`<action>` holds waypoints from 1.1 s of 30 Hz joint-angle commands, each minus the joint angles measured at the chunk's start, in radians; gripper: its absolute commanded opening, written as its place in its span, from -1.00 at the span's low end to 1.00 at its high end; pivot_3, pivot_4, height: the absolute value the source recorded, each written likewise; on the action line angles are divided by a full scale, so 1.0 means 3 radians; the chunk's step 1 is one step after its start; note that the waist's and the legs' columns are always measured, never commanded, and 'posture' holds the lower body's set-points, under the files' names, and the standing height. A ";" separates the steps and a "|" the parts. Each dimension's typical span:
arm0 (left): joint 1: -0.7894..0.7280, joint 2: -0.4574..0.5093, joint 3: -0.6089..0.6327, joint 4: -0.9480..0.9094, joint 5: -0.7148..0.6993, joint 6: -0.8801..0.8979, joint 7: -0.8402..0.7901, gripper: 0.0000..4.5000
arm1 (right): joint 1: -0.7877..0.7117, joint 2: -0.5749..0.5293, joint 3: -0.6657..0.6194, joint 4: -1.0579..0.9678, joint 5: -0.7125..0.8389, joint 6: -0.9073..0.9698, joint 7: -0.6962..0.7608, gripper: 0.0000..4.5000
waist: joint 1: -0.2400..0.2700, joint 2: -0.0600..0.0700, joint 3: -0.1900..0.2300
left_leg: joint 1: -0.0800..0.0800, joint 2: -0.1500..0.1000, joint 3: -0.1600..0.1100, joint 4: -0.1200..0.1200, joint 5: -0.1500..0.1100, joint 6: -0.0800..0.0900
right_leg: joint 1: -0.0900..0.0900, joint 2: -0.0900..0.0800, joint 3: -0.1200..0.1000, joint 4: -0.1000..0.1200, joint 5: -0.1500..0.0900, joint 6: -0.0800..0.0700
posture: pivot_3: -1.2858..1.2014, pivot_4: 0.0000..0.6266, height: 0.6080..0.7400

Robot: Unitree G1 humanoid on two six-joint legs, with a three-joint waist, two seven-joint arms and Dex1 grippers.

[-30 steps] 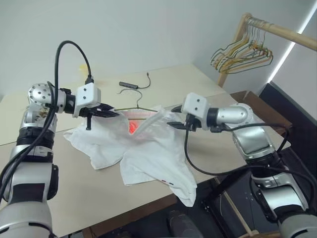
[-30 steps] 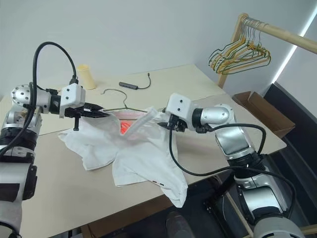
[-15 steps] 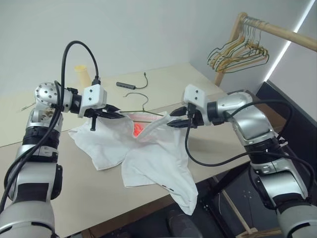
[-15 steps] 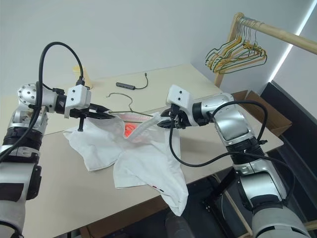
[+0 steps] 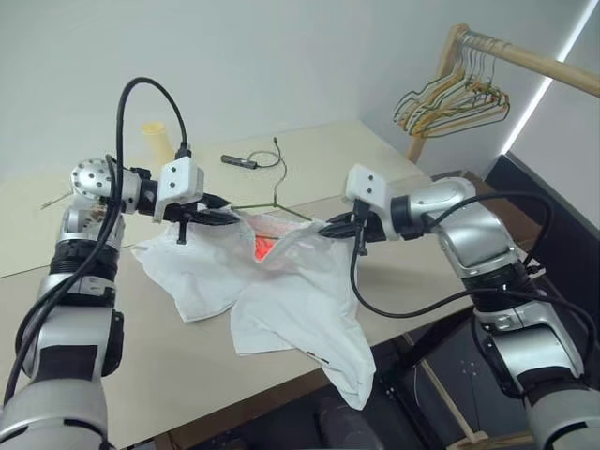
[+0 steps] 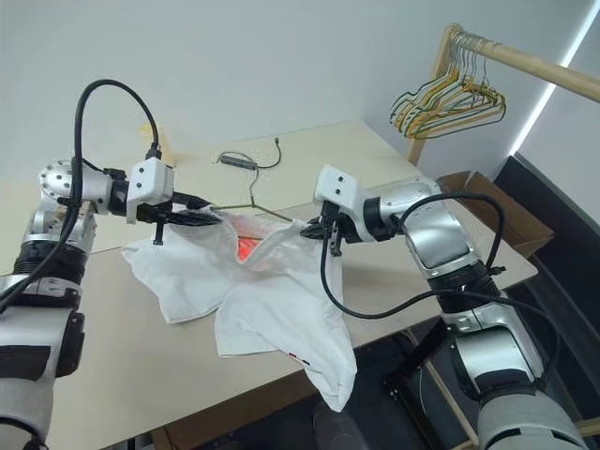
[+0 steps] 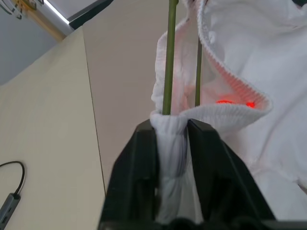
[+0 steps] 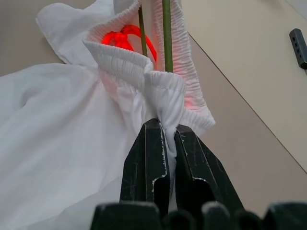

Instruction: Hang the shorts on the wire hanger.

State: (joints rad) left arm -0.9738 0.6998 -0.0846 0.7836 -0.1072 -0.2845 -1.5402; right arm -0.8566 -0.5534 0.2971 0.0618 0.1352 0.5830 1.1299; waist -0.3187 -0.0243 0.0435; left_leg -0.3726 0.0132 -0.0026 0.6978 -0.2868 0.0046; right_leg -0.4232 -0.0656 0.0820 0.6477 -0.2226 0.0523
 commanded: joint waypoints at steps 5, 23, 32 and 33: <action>-0.0179 0.0026 0.0224 0.0252 -0.0142 -0.0128 0.0148 0.58 | 0.0152 -0.0015 -0.0339 -0.0390 0.0196 0.0385 -0.0310 -1.00 | -0.0008 0.0000 0.0000 | 0.0000 -0.0001 -0.0001 0.0000 0.0000 0.0000 | 0.0000 -0.0004 -0.0001 0.0000 0.0000 0.0001 | -0.19 -1.00 1.00; 0.0514 -0.0474 0.1167 -0.1179 -0.1556 0.1208 0.0943 0.99 | 0.0467 0.0306 -0.1782 -0.1378 0.0187 0.3138 -0.2306 -1.00 | -0.0242 0.0003 -0.0003 | -0.0022 -0.0031 -0.0023 0.0013 0.0006 0.0009 | 0.0003 -0.0049 -0.0019 0.0004 0.0004 0.0025 | -0.29 -1.00 1.00; 0.1019 -0.0794 0.1336 -0.2266 -0.2232 0.1852 0.1479 0.99 | 0.0008 0.0605 -0.2232 -0.0993 -0.0600 0.3438 -0.3562 -1.00 | -0.0387 0.0011 -0.0008 | -0.0021 -0.0056 -0.0026 0.0016 0.0015 0.0024 | 0.0009 -0.0070 -0.0018 0.0000 0.0005 0.0034 | -0.28 -1.00 1.00; 0.1058 -0.0828 0.1343 -0.2346 -0.2282 0.1889 0.1532 0.99 | -0.0069 0.0654 -0.2267 -0.0942 -0.0700 0.3422 -0.3708 -1.00 | -0.0397 0.0012 -0.0008 | -0.0019 -0.0056 -0.0025 0.0016 0.0016 0.0025 | 0.0010 -0.0071 -0.0017 0.0000 0.0006 0.0035 | -0.27 -1.00 1.00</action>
State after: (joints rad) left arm -0.6572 0.4566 0.2978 0.1367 -0.7525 0.2654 -1.1120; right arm -0.8242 -0.3625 -0.3530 -0.2121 -0.0203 1.6069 0.0886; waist -0.4377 -0.0208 0.0410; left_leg -0.3776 -0.0041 -0.0098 0.7026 -0.2818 0.0125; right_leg -0.4195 -0.0872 0.0772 0.6478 -0.2209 0.0628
